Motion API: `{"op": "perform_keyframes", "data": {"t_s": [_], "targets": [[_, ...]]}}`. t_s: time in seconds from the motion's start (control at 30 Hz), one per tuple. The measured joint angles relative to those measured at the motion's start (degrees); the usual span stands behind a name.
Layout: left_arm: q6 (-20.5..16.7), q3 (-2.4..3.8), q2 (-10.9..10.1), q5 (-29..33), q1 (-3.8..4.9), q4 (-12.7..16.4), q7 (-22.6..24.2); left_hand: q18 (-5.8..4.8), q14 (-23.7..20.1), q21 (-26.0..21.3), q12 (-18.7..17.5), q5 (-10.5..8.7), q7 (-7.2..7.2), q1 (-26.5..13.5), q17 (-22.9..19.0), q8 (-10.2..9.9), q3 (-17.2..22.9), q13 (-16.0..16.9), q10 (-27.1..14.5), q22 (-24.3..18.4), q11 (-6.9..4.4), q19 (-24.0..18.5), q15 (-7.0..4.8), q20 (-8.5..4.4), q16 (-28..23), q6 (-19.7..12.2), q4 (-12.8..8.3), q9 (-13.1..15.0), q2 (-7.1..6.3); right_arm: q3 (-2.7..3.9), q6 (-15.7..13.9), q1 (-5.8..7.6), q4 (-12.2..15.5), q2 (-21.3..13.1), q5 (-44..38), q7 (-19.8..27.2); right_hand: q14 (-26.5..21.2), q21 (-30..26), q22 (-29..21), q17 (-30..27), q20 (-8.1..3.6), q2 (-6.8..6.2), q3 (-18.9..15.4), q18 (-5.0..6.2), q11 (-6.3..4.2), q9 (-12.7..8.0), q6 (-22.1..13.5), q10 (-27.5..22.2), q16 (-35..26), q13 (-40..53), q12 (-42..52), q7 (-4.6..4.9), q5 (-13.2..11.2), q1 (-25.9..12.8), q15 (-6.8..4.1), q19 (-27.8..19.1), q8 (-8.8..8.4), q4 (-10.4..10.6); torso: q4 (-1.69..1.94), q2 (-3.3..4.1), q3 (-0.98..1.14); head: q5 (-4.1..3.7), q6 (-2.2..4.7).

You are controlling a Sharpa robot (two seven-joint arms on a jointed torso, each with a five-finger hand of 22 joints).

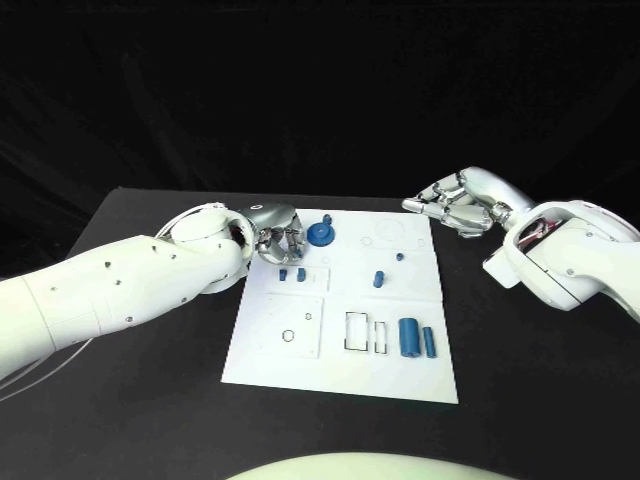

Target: Assemble the parts on the task board

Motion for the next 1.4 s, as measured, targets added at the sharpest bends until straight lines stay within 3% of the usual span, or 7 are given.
{"op": "perform_keyframes", "data": {"t_s": [0.63, 0.77, 1.4], "targets": [[0.67, 0.04, 0.24, -0.07, 0.03, -0.25, -0.33, 0.01, 0.00, 0.23, -0.20, 0.00, -0.22, 0.00, 0.39, -0.16, -0.17, 0.09, 0.42, 0.30, 0.00, 0.20, 0.00, 0.20, 0.46, 0.20, -0.16, -0.02, 0.00, 0.00, -0.01, 0.00, -0.03, 0.02, 0.00, 0.01, 0.00, 0.00, -0.01, 0.00, 0.00, 0.00, 0.00, 0.00, 0.00, -0.02, 0.00, 0.00, 0.00, 0.00, 0.00, 0.00, 0.00, 0.00, 0.00, 0.00, 0.00, 0.00, 0.00, 0.03, -0.03, -0.03, 0.09], [0.76, 0.02, 0.29, -0.07, 0.01, -0.35, -0.38, 0.00, 0.32, 0.93, -0.68, 0.01, 0.32, -0.60, 0.52, -1.46, -0.32, 0.28, 0.63, 1.07, 0.20, 0.87, 0.27, 0.14, 0.80, -1.17, -0.32, -0.53, 0.02, 0.00, -0.01, 0.00, -0.03, 0.02, 0.00, 0.01, 0.00, 0.00, -0.02, 0.00, 0.00, 0.00, 0.00, 0.00, 0.00, -0.02, 0.00, 0.00, 0.00, 0.00, 0.00, 0.00, 0.00, 0.00, 0.00, 0.00, 0.00, 0.00, -0.01, 0.03, -0.03, -0.02, 0.09], [0.87, -0.04, 0.22, -0.06, -0.10, -0.62, -1.10, 0.00, 0.71, 1.48, -1.56, 0.01, 1.10, -1.37, 0.59, -2.80, -0.64, 0.61, 0.84, 1.98, 0.42, 1.24, 0.31, 0.41, 1.11, -3.19, -0.64, -1.44, -0.76, 0.00, 0.00, 0.00, -0.02, -0.04, 0.01, 0.00, 0.22, -0.46, 0.02, -0.22, 0.00, 0.31, -0.18, 0.00, 0.00, 0.05, 0.00, 0.00, -0.56, -0.18, 0.00, 0.00, 0.00, 0.31, -0.22, 0.00, 0.45, -0.18, -0.02, 0.02, 0.00, -0.11, 0.16]]}}
